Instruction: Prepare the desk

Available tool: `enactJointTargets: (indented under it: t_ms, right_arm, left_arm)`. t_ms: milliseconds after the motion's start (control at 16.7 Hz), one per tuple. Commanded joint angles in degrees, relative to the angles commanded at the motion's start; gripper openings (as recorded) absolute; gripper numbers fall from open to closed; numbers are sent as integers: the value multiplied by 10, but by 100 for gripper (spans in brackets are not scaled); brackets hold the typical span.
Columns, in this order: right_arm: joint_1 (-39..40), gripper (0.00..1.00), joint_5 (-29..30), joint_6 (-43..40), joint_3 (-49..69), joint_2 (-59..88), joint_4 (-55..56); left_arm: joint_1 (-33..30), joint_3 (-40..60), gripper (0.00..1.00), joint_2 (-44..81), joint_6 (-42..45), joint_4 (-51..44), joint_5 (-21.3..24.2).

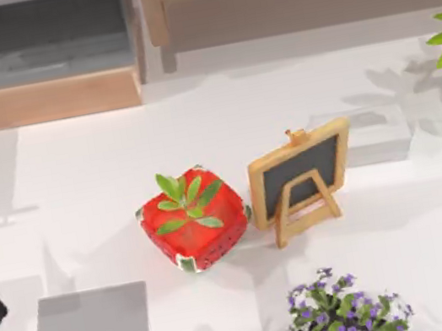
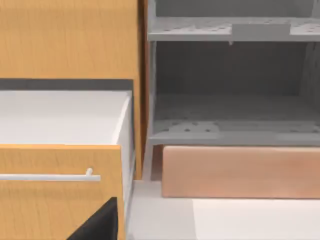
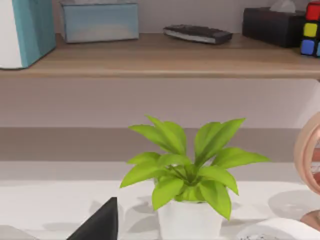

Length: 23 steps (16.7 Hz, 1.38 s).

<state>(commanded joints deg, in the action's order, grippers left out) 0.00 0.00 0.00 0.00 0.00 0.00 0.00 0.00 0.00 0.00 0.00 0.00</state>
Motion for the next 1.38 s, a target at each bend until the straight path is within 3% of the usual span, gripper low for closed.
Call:
enactJointTargets:
  t_ms: [300,540,840,1380]
  right_arm:
    - [0,100,0,0,0,0,0]
    - [0,100,0,0,0,0,0]
    - [0,100,0,0,0,0,0]
    - [0,100,0,0,0,0,0]
  left_arm:
    - [12,34,100,34,17,-24,5]
    - [56,164,100,164,74,-104,15]
    - [128,440,100,448,172,-255,25]
    - [209,1049,100,1081,323,-579,41]
